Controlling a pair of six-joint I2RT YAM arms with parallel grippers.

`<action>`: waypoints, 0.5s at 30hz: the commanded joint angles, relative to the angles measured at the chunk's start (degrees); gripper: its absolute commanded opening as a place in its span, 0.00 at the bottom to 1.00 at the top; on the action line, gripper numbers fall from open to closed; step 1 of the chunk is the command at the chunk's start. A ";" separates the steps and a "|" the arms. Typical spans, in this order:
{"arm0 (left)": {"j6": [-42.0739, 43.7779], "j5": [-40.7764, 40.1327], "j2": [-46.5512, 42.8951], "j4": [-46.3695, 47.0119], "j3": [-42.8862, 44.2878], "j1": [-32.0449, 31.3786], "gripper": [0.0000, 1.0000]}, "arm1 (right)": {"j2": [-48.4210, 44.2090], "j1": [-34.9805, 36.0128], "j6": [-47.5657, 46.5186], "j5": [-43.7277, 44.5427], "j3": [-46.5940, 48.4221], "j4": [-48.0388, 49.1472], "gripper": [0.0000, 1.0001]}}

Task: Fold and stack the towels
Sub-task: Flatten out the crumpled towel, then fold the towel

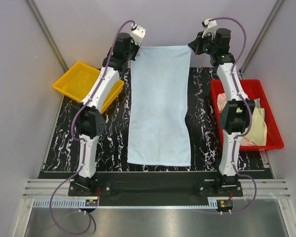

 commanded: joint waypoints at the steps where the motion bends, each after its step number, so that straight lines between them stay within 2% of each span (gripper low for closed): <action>1: 4.25 0.29 -2.52 11.98 -1.15 0.76 0.00 | -0.92 -0.90 -2.53 -3.85 4.04 6.63 0.00; 8: 5.40 1.88 -4.98 12.27 -9.76 0.41 0.00 | -4.34 -0.90 -2.01 -9.65 -10.99 17.17 0.00; 12: 8.92 0.65 -8.93 7.79 -17.14 -0.47 0.00 | -7.94 -0.90 -2.01 -8.78 -18.28 15.96 0.00; 15: 9.80 -1.55 -12.45 5.24 -21.36 -0.91 0.00 | -13.55 -0.98 -0.34 -5.44 -28.10 14.20 0.00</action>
